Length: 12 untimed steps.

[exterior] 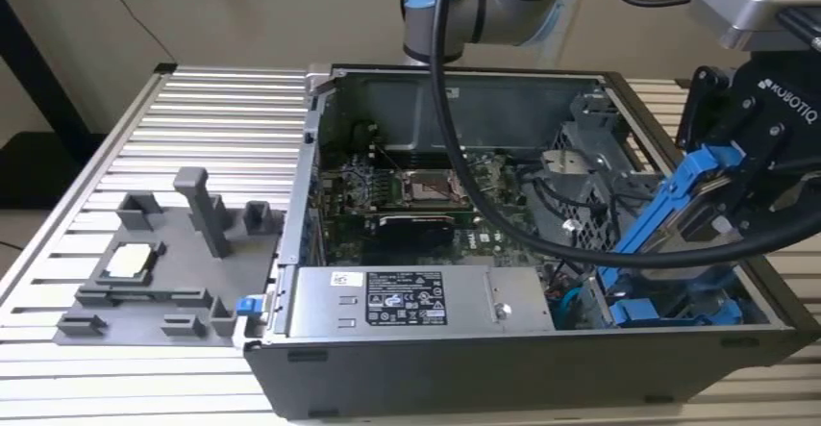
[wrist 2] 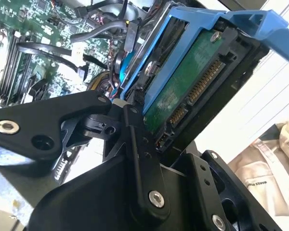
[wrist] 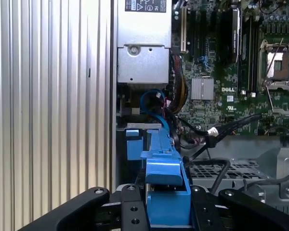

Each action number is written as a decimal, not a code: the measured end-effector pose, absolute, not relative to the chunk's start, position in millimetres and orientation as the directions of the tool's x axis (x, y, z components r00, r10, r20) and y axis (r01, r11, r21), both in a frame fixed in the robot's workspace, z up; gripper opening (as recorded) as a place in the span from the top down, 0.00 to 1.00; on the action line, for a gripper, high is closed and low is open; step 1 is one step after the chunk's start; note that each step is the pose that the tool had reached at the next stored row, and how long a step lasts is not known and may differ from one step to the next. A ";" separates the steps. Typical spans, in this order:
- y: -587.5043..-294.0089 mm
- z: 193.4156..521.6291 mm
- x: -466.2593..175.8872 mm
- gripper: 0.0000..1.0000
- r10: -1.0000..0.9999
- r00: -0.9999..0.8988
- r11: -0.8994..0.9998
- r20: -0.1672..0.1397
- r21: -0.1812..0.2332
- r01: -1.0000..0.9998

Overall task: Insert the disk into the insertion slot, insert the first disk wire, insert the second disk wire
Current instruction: 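Insert the disk into the insertion slot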

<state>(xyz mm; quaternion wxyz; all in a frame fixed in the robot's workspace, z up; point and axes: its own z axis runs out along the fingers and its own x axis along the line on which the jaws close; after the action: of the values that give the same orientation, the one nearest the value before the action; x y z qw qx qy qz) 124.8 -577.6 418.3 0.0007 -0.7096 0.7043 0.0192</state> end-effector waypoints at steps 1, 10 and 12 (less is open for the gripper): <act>-577.7 417.6 125.2 0.67 -1.000 0.007 -0.008 -0.028 0.026 -1.000; -577.9 407.8 126.7 0.67 -1.000 0.007 -0.008 -0.030 0.026 -1.000; -577.9 404.2 126.8 0.67 -1.000 0.007 -0.008 -0.030 0.026 -1.000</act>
<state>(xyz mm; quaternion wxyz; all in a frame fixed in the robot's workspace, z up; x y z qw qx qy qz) 126.8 -577.9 404.2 0.0014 -0.7096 0.7043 0.0199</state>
